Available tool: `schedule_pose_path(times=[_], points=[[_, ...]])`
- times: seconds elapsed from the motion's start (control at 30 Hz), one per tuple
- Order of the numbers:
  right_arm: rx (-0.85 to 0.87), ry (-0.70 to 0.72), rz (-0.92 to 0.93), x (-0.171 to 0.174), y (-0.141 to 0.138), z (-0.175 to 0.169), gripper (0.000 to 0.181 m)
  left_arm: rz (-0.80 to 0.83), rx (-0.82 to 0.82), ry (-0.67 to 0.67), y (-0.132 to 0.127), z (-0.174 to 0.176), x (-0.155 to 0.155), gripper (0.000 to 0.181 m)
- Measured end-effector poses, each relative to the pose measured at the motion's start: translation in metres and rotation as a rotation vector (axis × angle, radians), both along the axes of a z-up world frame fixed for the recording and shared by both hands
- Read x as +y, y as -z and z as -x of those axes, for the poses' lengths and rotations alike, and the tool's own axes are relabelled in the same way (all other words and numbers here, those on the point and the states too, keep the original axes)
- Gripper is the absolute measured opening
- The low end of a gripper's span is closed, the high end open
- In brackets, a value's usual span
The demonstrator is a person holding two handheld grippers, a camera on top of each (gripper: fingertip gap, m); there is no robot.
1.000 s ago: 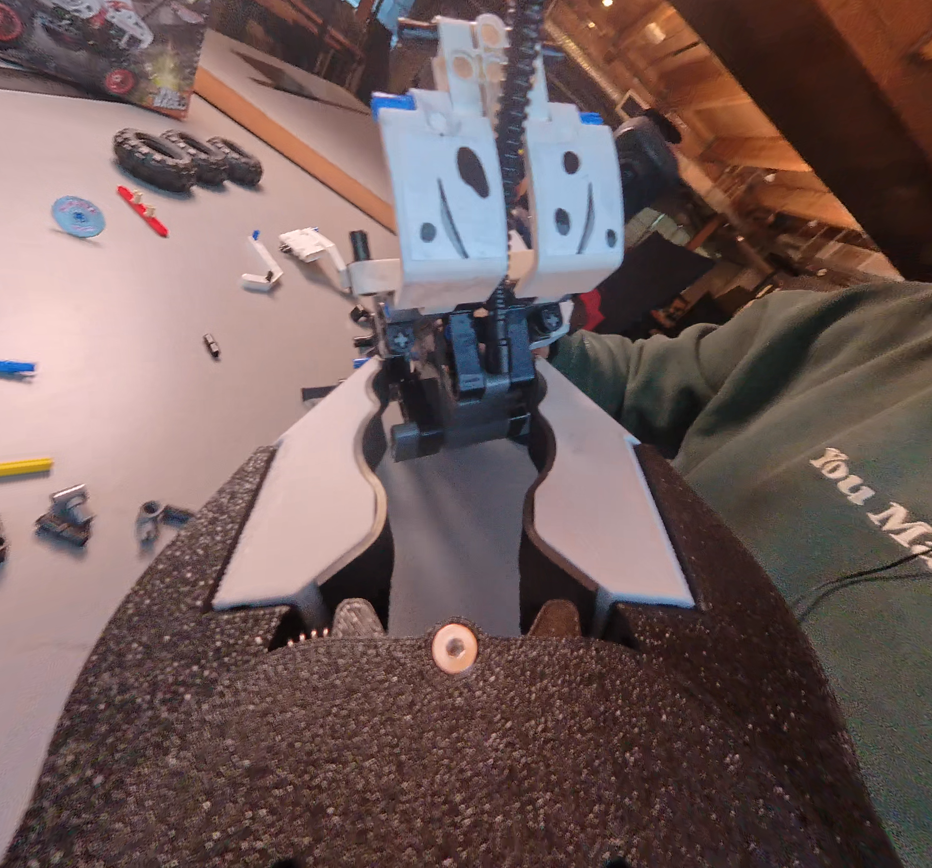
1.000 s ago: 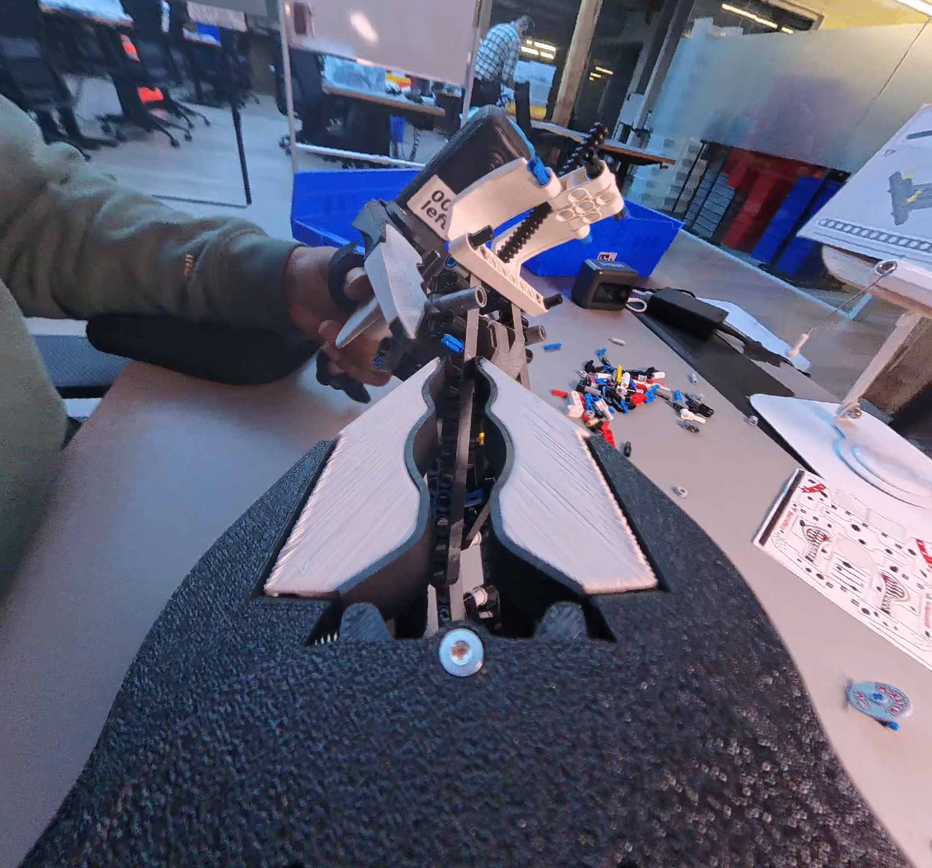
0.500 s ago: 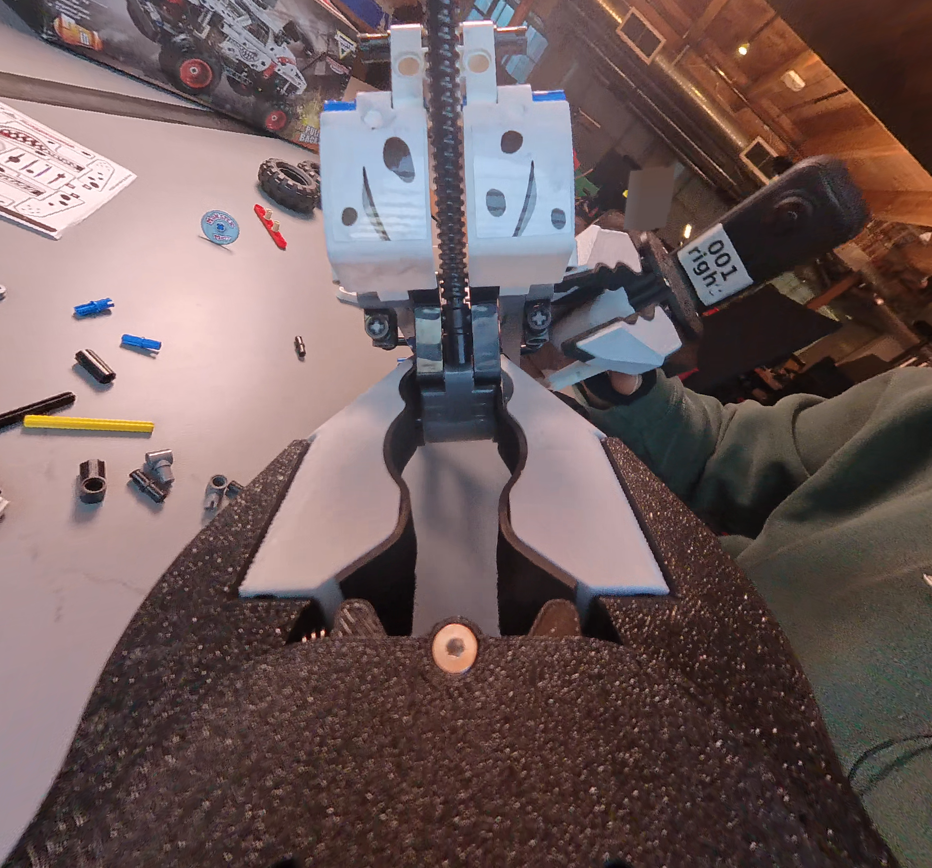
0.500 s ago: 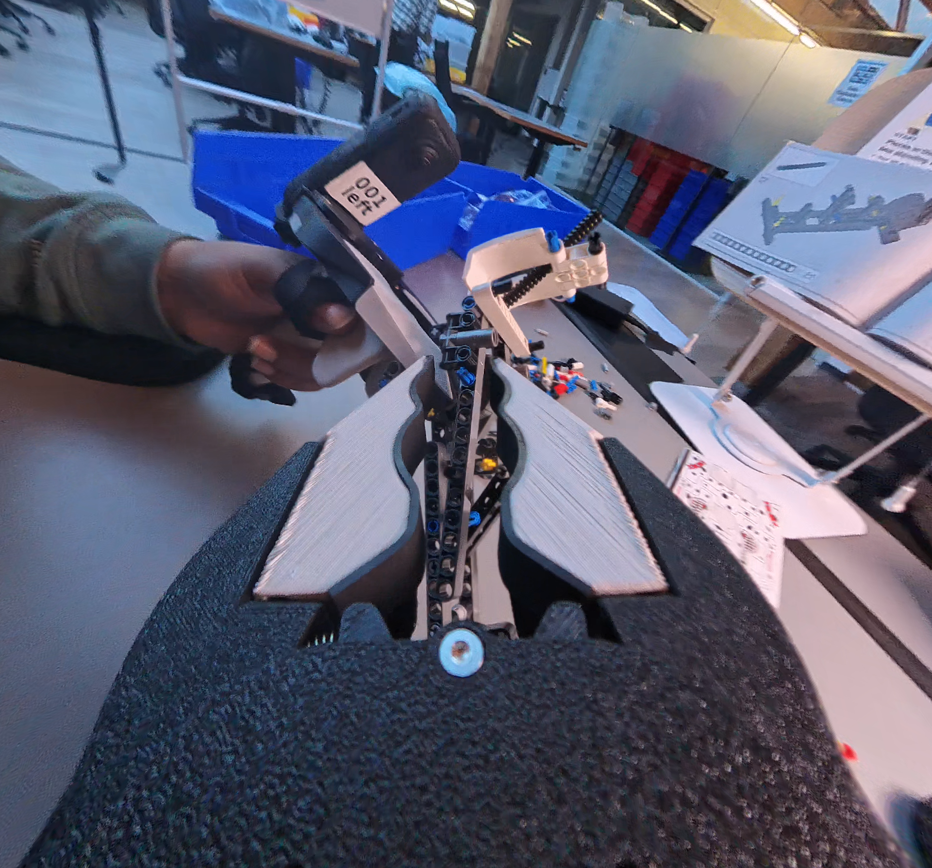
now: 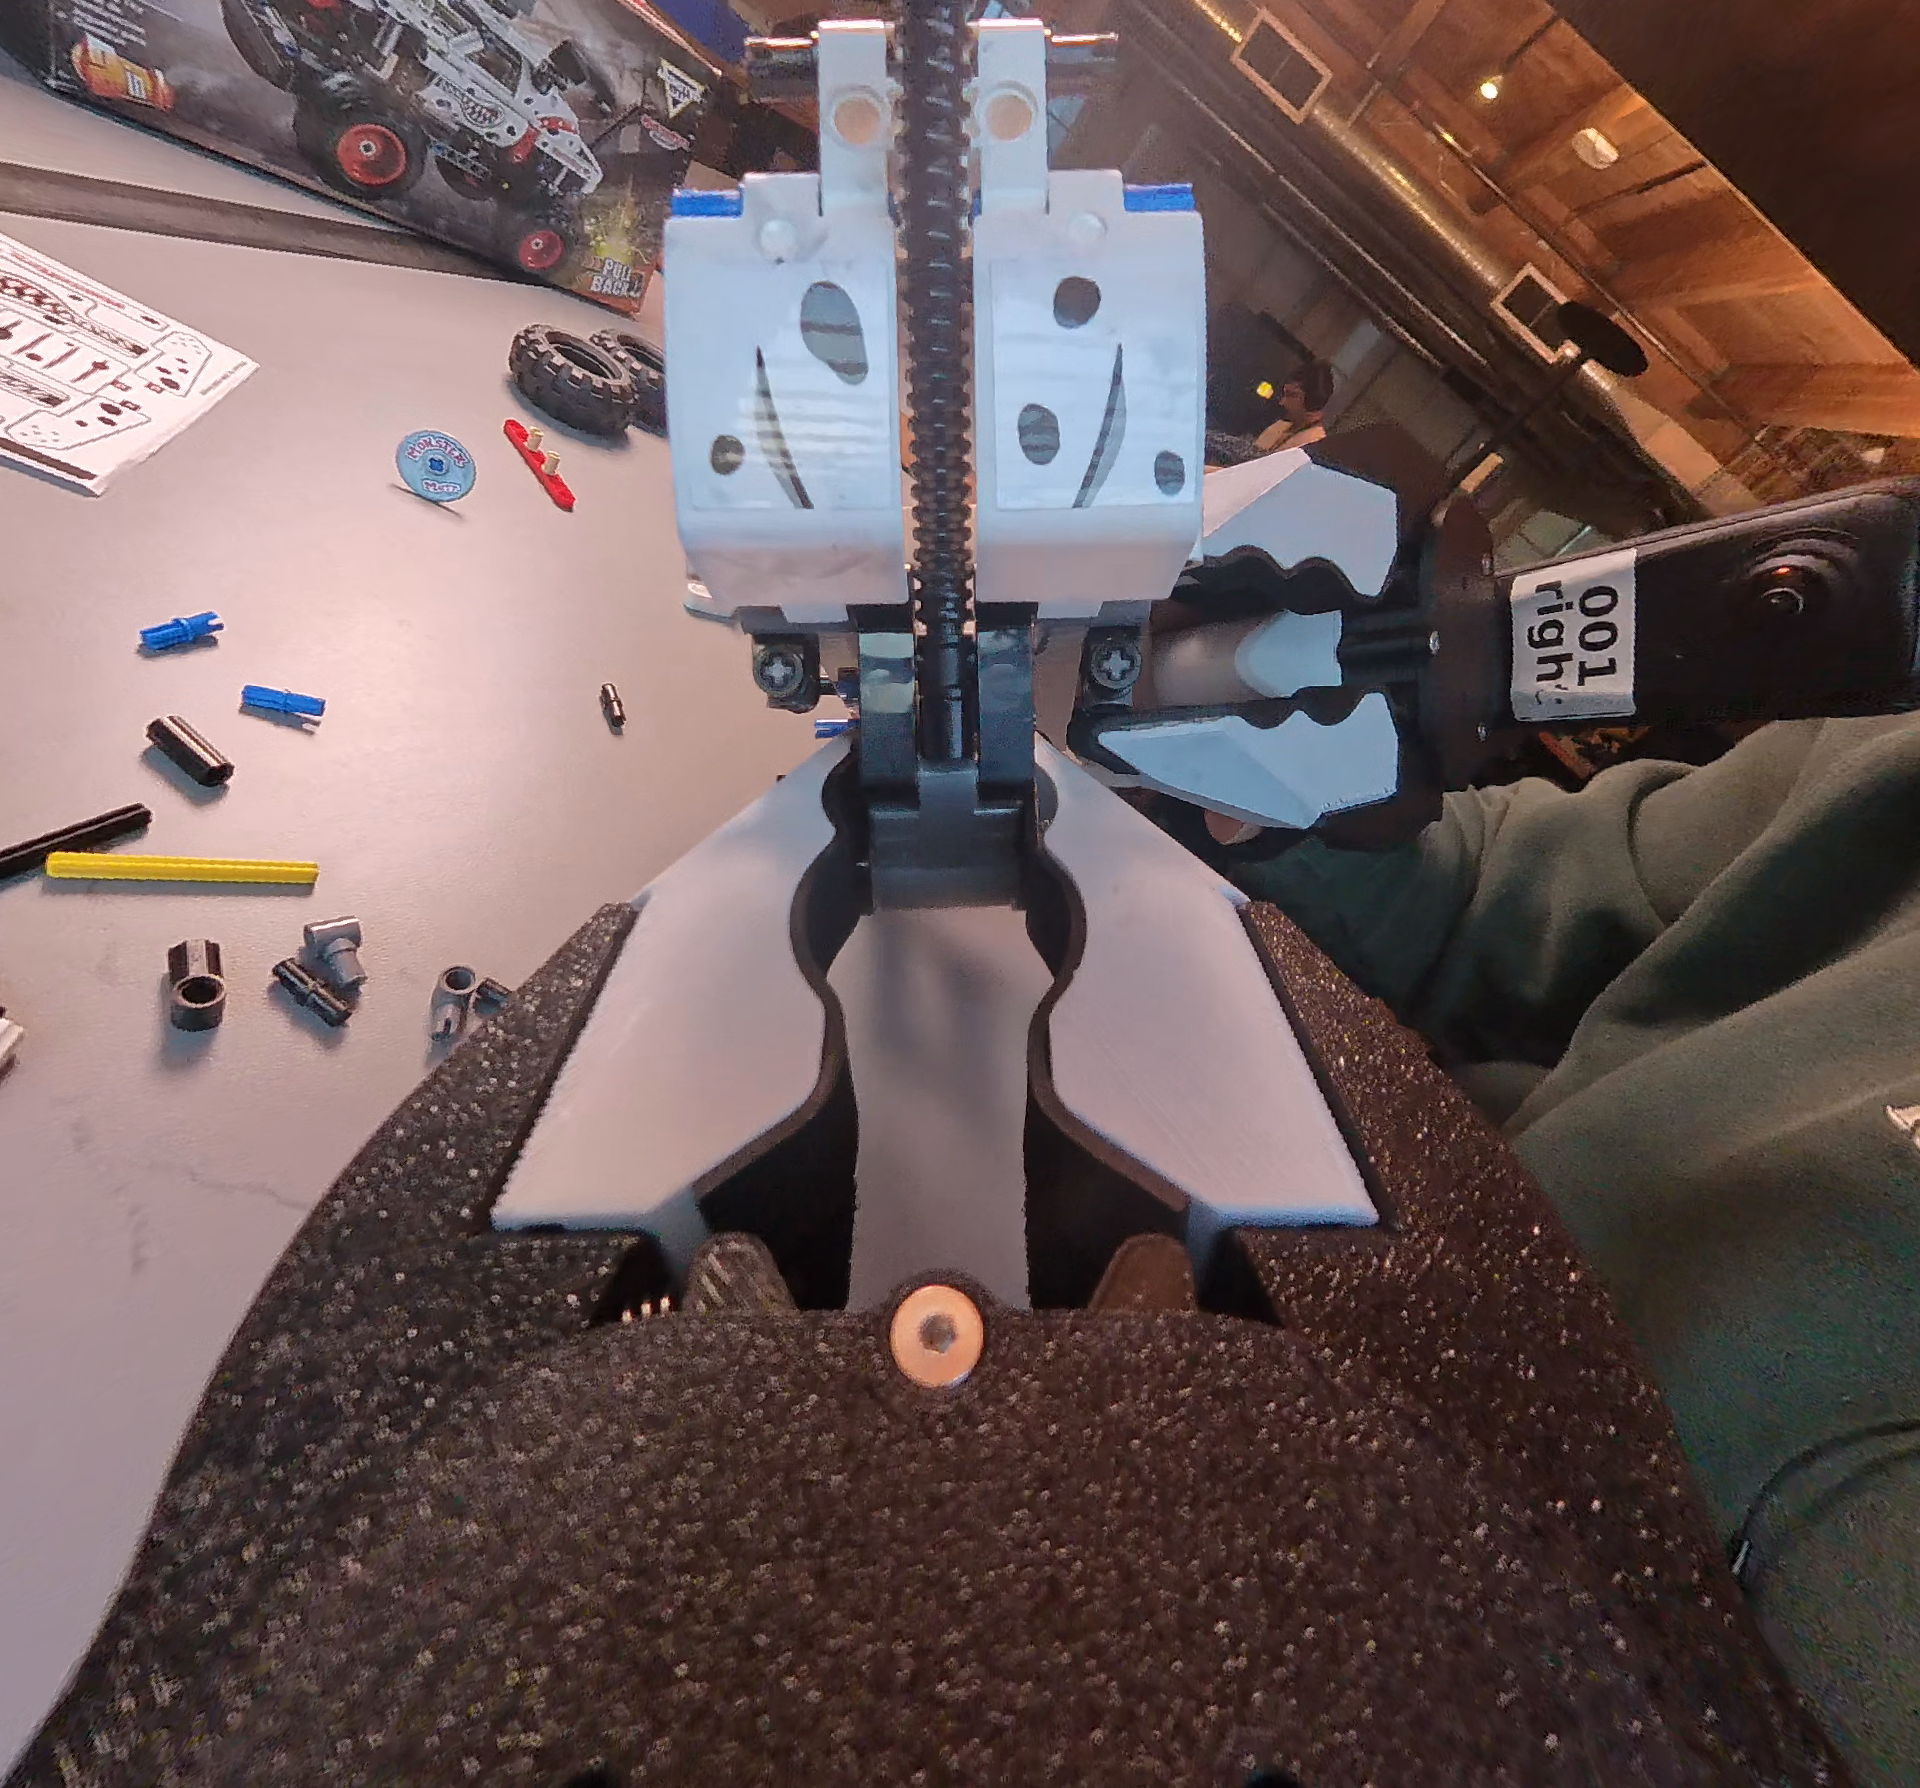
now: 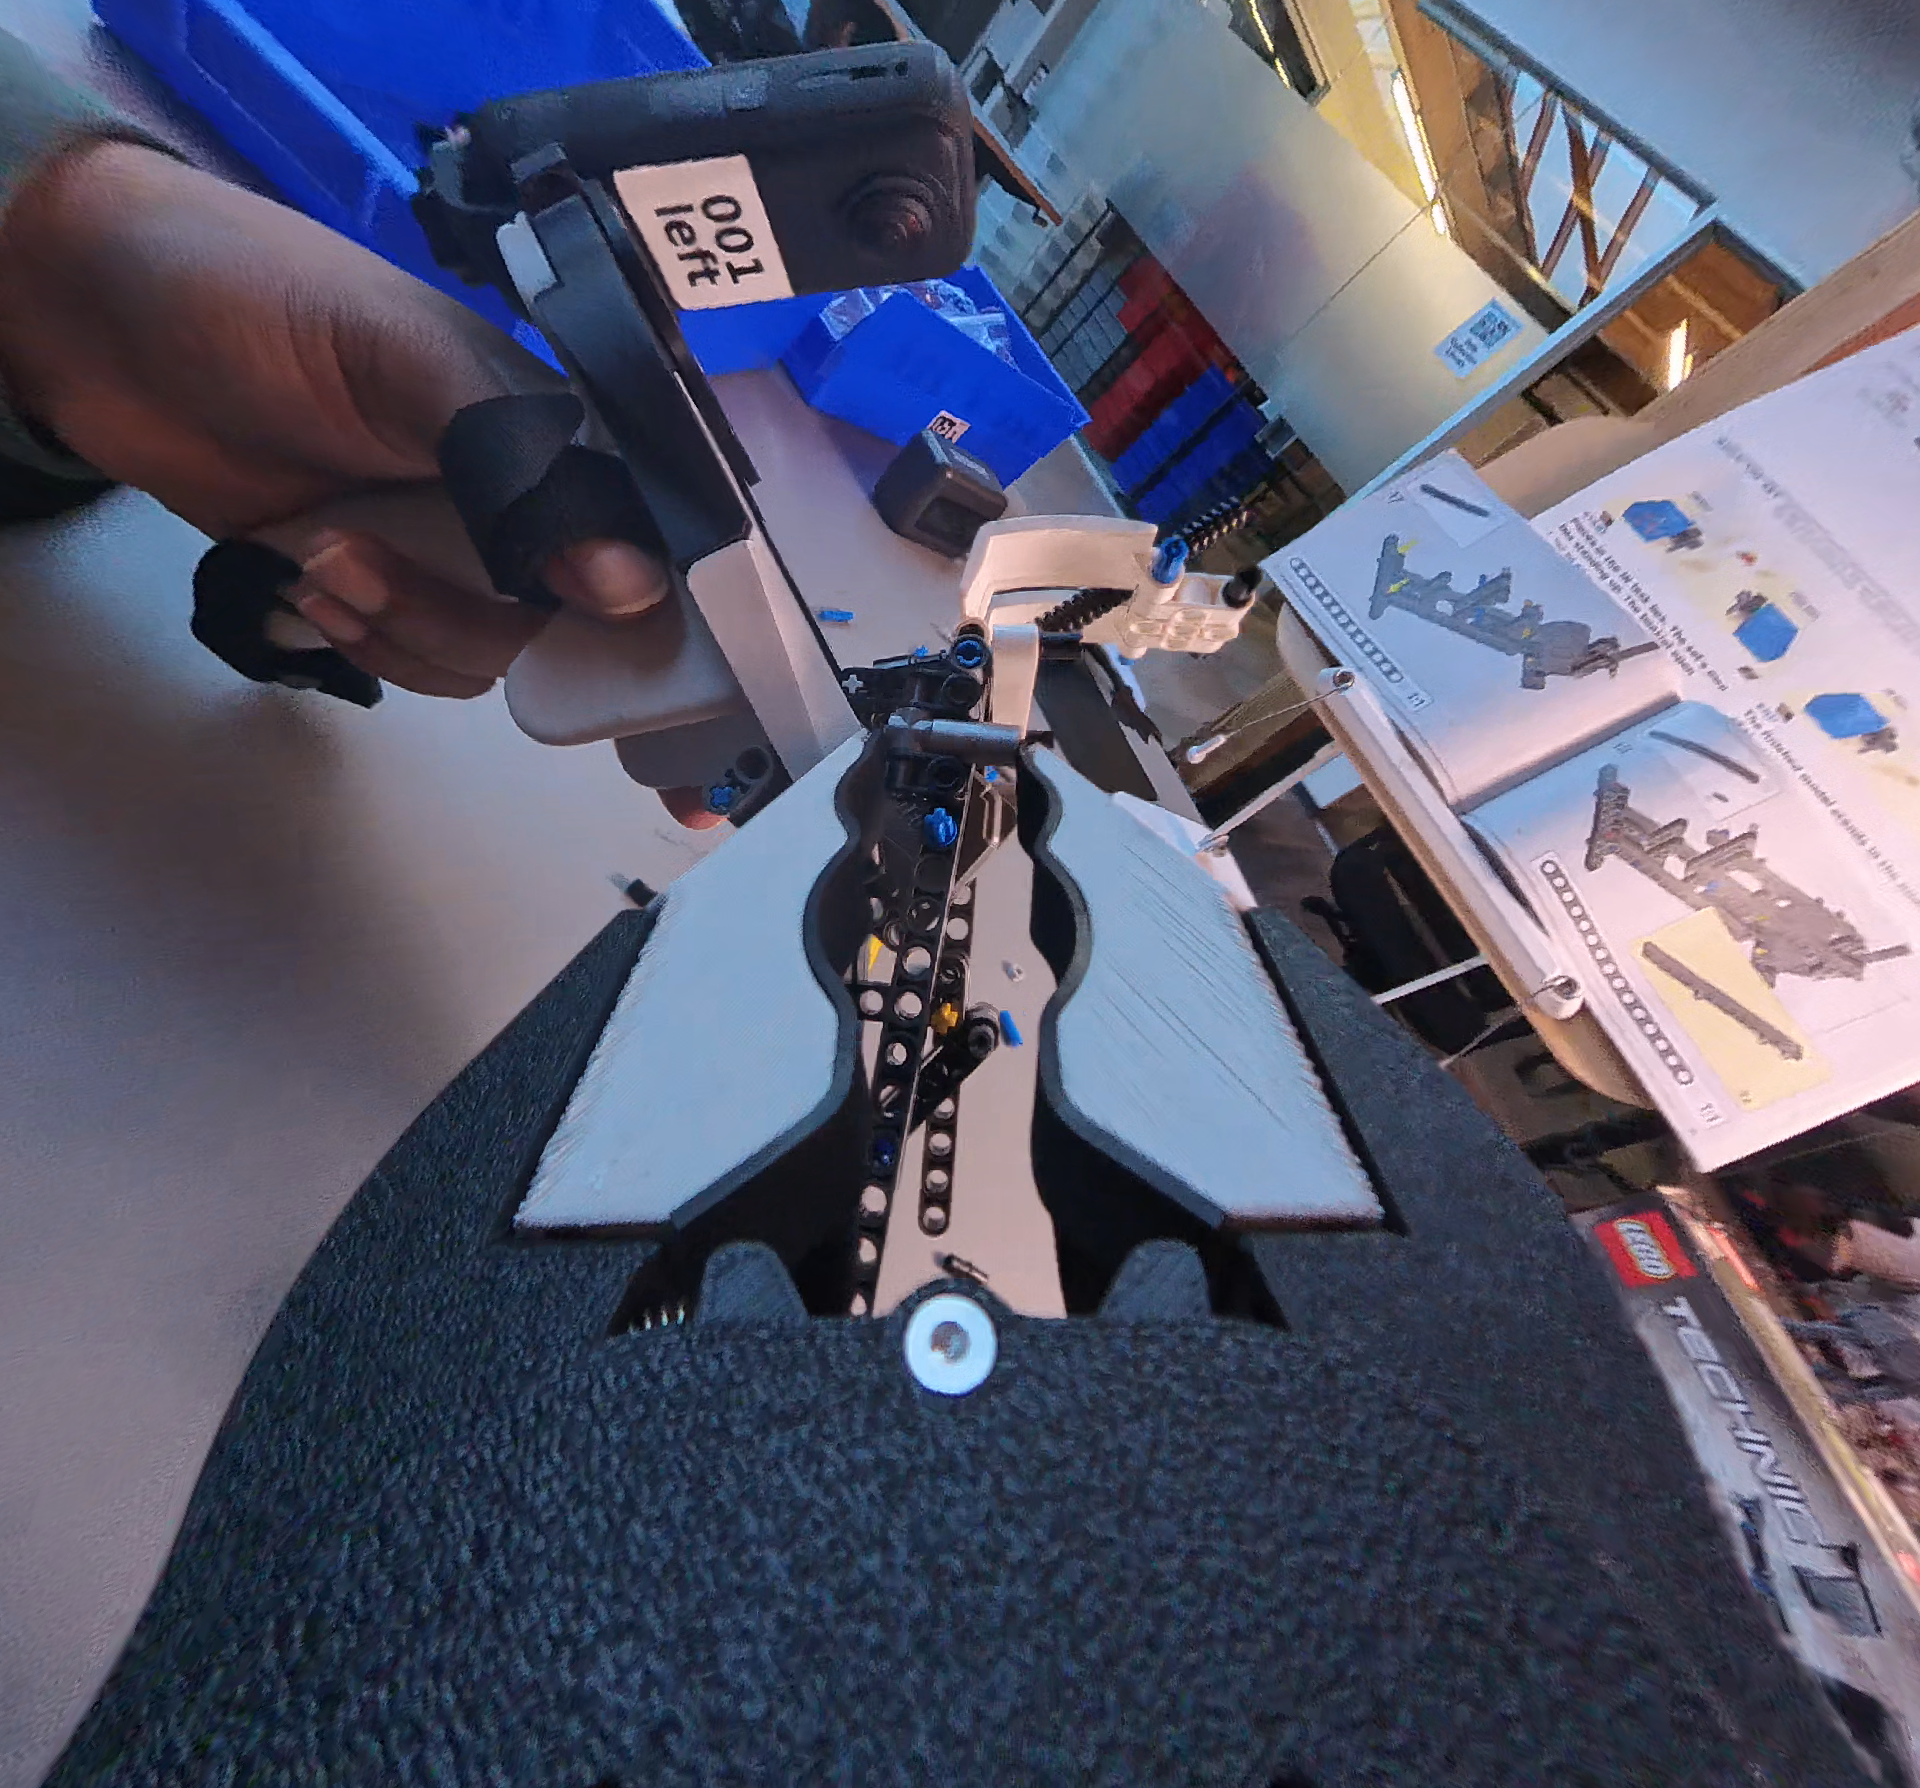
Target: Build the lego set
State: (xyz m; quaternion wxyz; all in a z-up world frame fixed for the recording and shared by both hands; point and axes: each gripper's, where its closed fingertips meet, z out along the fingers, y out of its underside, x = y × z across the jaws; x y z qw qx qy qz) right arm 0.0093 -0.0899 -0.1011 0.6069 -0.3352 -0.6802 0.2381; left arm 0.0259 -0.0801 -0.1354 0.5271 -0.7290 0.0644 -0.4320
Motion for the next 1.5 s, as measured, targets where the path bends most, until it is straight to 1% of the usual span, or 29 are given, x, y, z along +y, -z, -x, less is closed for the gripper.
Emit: schedule_pose_path(times=[0.07, 0.17, 0.4, 0.57, 0.73, 0.9, 1.1, 1.2, 1.27, 1.4, 1.5], points=[[0.015, -0.012, -0.062, -0.004, -0.001, -0.001, 0.024, -0.015, 0.015, 0.029, 0.0, -0.001, -0.002, 0.027], [0.03, -0.038, -0.091, -0.008, -0.002, -0.004, 0.024, -0.042, 0.039, 0.067, -0.002, -0.002, -0.006, 0.027], [0.041, -0.099, -0.032, -0.008, -0.002, -0.009, 0.023, -0.017, 0.056, 0.107, -0.002, -0.006, -0.005, 0.028], [0.01, -0.141, 0.038, -0.008, -0.002, -0.009, 0.023, 0.027, 0.053, 0.105, -0.001, -0.006, -0.007, 0.028], [-0.014, -0.193, 0.179, -0.008, -0.003, -0.009, 0.023, 0.078, 0.043, 0.098, -0.003, -0.006, -0.008, 0.028], [-0.03, -0.243, 0.327, -0.005, -0.005, -0.007, 0.023, 0.09, 0.041, 0.081, -0.004, -0.005, -0.007, 0.028], [-0.024, -0.229, 0.437, -0.001, -0.006, -0.003, 0.023, 0.042, 0.03, 0.049, -0.007, -0.003, -0.004, 0.03], [-0.025, -0.209, 0.467, 0.003, -0.007, -0.003, 0.023, -0.009, 0.033, 0.055, -0.013, -0.003, -0.005, 0.042], [-0.027, -0.198, 0.47, 0.003, -0.007, -0.003, 0.022, -0.035, 0.054, 0.049, -0.015, -0.002, -0.006, 0.045], [-0.027, -0.182, 0.441, 0.003, -0.005, -0.004, 0.023, -0.041, 0.065, 0.065, -0.014, 0.001, -0.009, 0.048], [-0.012, -0.171, 0.426, 0.008, -0.006, -0.007, 0.023, -0.039, 0.021, 0.073, -0.017, 0.008, -0.011, 0.04]])
